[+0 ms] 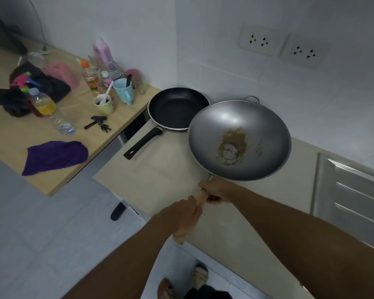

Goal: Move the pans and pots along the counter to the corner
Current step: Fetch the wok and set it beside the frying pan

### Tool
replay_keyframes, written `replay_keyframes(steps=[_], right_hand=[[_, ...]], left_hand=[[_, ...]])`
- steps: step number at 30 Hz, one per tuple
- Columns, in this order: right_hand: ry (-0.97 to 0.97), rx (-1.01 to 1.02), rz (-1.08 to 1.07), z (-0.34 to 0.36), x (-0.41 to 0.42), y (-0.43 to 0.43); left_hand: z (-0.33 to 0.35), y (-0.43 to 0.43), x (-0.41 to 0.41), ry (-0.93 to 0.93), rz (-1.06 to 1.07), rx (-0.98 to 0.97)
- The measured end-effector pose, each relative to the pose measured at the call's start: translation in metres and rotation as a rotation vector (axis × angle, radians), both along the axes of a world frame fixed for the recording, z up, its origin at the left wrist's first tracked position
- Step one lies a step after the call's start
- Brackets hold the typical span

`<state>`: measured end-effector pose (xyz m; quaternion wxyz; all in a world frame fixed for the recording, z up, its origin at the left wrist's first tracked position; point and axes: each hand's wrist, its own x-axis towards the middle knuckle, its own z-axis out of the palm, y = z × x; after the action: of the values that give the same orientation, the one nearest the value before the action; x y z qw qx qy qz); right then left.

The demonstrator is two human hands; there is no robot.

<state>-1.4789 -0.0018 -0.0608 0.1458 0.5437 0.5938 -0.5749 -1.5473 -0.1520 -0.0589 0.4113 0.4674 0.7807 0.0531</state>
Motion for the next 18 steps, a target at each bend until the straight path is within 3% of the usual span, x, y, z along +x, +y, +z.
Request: replay_keyframes(steps=[5,10,12,16,18], right_hand=[[0.022,-0.040,0.006,-0.007,-0.015,0.004],[0.031,0.005,0.162,0.002,-0.034,0.021],[0.025,0.132,0.282,0.008,-0.045,0.033],[0.045,0.628,0.602,0.018,-0.058,0.053],[0.114,0.783,0.714,0.021,-0.061,0.062]], left_hand=[[0.004,-0.005,-0.028,0.070,-0.056,-0.008],[0.017,-0.004,-0.077,0.318,-0.189,-0.033],[0.022,0.001,-0.095,0.426,-0.227,-0.057],[0.033,0.018,-0.121,0.552,-0.233,-0.039],[0.038,0.027,-0.132,0.628,-0.252,-0.010]])
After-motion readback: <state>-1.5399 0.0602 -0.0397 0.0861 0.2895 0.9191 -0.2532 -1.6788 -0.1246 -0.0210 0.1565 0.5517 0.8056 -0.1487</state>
